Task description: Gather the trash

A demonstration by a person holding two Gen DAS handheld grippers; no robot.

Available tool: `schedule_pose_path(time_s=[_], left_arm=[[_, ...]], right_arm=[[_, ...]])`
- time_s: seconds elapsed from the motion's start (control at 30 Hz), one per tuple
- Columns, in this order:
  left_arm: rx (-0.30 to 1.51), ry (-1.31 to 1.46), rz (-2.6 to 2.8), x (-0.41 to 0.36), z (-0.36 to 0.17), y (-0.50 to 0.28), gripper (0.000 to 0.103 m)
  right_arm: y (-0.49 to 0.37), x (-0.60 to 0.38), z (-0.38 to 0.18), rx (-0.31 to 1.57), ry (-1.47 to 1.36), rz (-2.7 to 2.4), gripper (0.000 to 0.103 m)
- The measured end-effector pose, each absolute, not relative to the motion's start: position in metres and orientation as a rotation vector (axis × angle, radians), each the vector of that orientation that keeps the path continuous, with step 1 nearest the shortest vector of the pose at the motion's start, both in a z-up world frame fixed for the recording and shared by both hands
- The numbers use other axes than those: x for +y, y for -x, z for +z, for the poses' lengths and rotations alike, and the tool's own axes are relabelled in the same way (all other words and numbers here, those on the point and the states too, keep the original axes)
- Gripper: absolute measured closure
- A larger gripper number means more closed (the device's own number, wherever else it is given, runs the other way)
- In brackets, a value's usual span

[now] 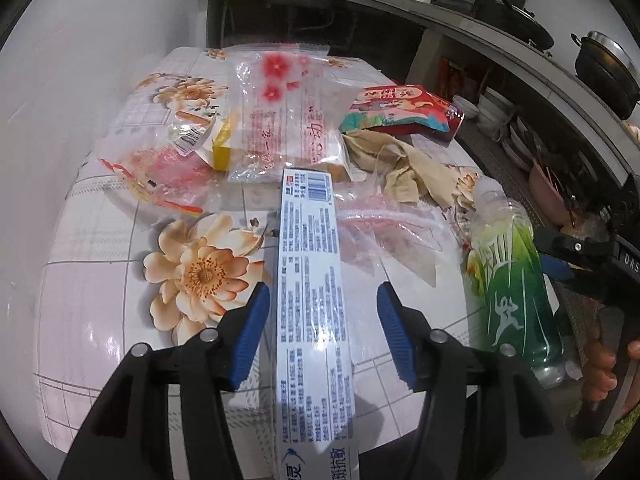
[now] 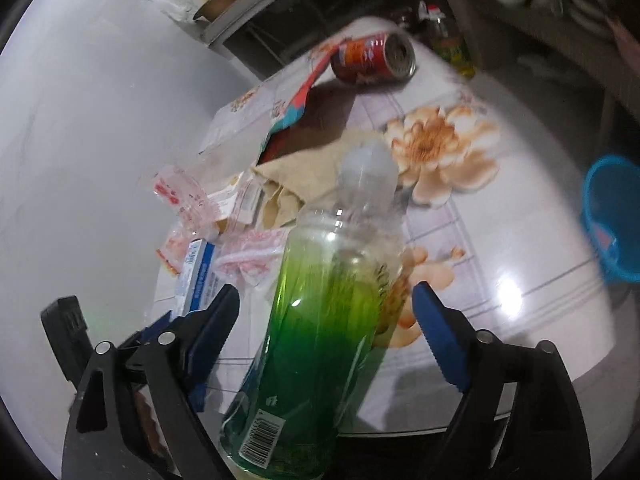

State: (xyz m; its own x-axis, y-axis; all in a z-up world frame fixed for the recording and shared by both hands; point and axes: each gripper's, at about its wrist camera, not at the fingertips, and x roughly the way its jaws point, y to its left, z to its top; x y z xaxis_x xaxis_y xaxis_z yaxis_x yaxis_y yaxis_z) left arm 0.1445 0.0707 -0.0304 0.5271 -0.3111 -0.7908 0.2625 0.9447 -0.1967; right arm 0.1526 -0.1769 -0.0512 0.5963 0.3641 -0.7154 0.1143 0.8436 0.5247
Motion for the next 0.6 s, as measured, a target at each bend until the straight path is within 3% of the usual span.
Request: schedule_pose_path(time_s=[0.3, 0.6], left_arm=[[0.985, 0.049, -0.333, 0.076, -0.038, -0.155, 0.049], [1.019, 0.049, -0.335, 0.082, -0.052, -0.154, 0.049]], right_arm=[[-0.149, -0.171, -0.002, 0.824, -0.289, 0.24, 0.017], [-0.217, -0.062, -0.008, 1.015, 0.259, 0.588, 0.017]])
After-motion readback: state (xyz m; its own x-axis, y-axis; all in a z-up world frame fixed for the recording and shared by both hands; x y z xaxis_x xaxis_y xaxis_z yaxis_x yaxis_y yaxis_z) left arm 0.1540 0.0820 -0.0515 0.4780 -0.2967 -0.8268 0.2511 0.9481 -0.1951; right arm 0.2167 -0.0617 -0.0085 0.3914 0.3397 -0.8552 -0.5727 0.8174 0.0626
